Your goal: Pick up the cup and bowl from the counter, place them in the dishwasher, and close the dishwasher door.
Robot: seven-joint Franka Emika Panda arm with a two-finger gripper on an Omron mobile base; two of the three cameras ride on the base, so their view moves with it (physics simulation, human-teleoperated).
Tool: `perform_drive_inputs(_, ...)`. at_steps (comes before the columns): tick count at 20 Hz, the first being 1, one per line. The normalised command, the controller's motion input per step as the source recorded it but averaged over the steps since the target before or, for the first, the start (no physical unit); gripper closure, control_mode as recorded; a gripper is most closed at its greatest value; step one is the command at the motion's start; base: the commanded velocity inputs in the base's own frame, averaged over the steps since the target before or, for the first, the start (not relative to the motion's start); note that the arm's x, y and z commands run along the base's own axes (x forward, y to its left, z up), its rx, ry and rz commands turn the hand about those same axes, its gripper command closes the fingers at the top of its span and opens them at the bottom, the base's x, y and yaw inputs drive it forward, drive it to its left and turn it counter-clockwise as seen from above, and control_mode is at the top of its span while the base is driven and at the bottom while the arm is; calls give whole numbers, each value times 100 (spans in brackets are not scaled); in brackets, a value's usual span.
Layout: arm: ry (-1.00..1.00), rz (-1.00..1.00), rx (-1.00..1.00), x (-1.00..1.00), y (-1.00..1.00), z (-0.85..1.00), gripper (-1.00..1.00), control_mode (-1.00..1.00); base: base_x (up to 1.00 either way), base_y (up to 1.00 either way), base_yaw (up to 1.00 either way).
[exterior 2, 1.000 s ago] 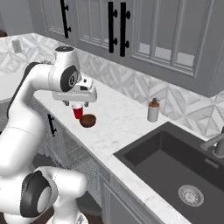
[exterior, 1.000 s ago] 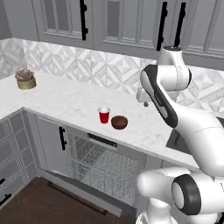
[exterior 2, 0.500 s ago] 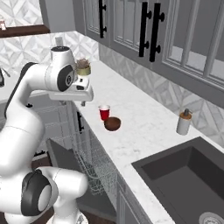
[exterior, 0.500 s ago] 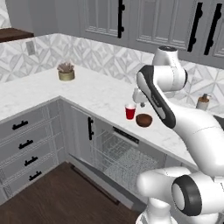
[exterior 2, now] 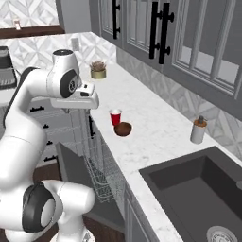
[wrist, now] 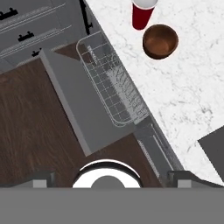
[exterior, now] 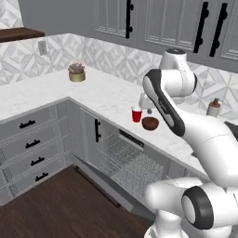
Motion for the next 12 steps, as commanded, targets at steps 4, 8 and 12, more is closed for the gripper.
perform_drive_inputs(4,0,0,0,0,0,0,-100,100,0,-44,13)
perform_drive_inputs(8,0,0,0,0,0,0,-100,100,13,-48,11)
perform_drive_inputs(12,0,0,0,0,0,0,-100,100,32,-44,9)
